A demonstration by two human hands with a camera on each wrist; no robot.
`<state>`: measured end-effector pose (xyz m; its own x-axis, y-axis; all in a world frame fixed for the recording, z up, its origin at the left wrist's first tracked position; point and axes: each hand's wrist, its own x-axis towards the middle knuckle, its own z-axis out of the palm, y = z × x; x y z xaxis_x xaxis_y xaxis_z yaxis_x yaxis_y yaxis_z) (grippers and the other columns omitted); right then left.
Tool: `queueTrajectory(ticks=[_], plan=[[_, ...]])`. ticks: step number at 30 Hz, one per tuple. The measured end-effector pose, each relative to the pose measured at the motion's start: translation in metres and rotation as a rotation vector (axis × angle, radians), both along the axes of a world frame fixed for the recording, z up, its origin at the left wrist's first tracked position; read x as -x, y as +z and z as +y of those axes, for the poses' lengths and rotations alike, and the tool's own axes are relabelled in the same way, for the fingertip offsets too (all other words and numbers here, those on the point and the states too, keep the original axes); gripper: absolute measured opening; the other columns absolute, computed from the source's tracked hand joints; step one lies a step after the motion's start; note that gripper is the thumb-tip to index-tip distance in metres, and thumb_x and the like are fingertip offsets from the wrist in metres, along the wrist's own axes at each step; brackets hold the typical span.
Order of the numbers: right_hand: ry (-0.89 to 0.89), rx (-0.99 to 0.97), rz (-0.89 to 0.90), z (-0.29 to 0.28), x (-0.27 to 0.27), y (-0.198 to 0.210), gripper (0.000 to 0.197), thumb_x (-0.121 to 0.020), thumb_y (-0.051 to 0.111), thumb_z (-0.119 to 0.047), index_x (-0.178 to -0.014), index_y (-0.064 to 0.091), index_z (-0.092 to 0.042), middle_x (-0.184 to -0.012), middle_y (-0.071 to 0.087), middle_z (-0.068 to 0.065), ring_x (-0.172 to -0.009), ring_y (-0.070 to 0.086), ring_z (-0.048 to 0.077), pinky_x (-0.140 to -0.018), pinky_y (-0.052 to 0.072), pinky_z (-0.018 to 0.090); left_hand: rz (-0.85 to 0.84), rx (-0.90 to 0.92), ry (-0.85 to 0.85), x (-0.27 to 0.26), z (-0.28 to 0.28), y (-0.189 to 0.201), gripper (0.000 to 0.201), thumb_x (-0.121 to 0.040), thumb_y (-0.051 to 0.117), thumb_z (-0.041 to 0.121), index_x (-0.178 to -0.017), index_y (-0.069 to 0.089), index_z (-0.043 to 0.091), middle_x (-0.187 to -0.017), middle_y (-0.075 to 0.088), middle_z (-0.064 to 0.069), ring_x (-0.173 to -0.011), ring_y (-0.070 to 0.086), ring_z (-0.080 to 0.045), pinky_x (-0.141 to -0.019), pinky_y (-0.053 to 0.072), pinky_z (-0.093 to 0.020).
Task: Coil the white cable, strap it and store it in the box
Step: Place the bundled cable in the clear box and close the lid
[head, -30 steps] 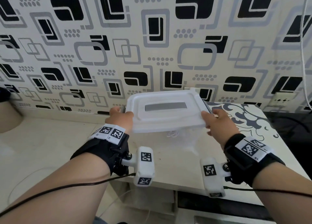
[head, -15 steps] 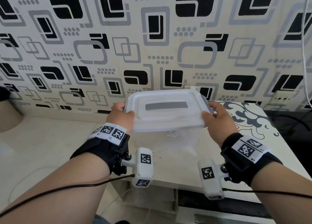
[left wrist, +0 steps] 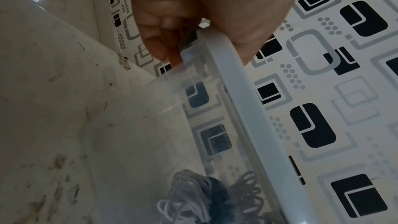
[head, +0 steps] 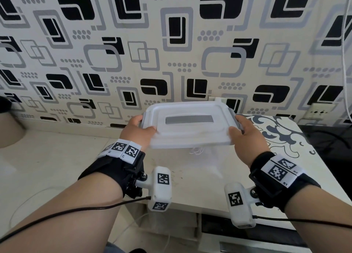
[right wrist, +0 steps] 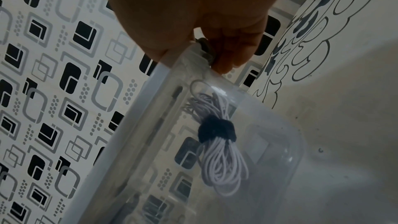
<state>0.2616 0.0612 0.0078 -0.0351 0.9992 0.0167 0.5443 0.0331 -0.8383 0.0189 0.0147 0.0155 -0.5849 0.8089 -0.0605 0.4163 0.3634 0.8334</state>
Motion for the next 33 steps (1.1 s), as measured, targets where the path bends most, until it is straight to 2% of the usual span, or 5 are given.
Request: queueTrajectory(ticks=[10, 18, 21, 28, 33], plan=[[0.045, -0.04, -0.066, 0.005, -0.004, 0.003, 0.04, -0.093, 0.043, -0.019, -0.133, 0.048, -0.024, -0.124, 0.059, -0.001, -0.094, 0.05, 0.014, -0.082, 0.035, 0.023, -0.009, -0.026, 0.009, -0.001, 0.0, -0.001, 0.052, -0.086, 0.058, 0.025, -0.136, 0.044, 0.024, -0.114, 0.057, 0.0, -0.09, 0.056, -0.022, -0.077, 0.048, -0.03], [0.046, -0.053, -0.064, 0.005, -0.003, -0.002, 0.041, -0.094, 0.04, -0.02, -0.134, 0.046, -0.025, -0.128, 0.057, -0.001, -0.093, 0.048, 0.013, -0.081, 0.033, 0.022, -0.021, -0.049, 0.009, -0.001, 0.0, -0.001, 0.051, -0.087, 0.059, 0.025, -0.136, 0.045, 0.025, -0.124, 0.058, -0.002, -0.091, 0.055, -0.021, -0.077, 0.046, -0.028], [0.051, -0.063, -0.064, 0.005, -0.004, -0.003, 0.041, -0.094, 0.04, -0.02, -0.135, 0.045, -0.025, -0.13, 0.056, -0.001, -0.095, 0.047, 0.012, -0.082, 0.033, 0.022, -0.007, -0.05, -0.007, -0.001, 0.0, 0.001, 0.048, -0.088, 0.058, 0.022, -0.135, 0.047, 0.026, -0.127, 0.057, -0.002, -0.086, 0.054, -0.018, -0.068, 0.043, -0.024], [0.045, -0.058, -0.033, 0.008, -0.004, -0.008, 0.041, -0.093, 0.041, -0.022, -0.134, 0.046, -0.027, -0.126, 0.059, 0.0, -0.089, 0.057, 0.02, -0.078, 0.04, 0.026, 0.113, -0.016, -0.052, -0.004, 0.001, 0.004, 0.043, -0.093, 0.049, 0.015, -0.134, 0.05, 0.027, -0.137, 0.053, -0.003, -0.092, 0.052, -0.017, -0.074, 0.038, -0.023], [0.036, -0.057, 0.002, 0.009, -0.005, -0.01, 0.039, -0.093, 0.042, -0.023, -0.132, 0.045, -0.028, -0.115, 0.058, -0.005, -0.07, 0.061, 0.018, -0.061, 0.044, 0.023, 0.088, -0.009, -0.049, -0.003, 0.001, 0.001, 0.046, -0.092, 0.05, 0.018, -0.136, 0.048, 0.029, -0.143, 0.048, 0.0, -0.119, 0.054, -0.022, -0.082, 0.038, -0.022]])
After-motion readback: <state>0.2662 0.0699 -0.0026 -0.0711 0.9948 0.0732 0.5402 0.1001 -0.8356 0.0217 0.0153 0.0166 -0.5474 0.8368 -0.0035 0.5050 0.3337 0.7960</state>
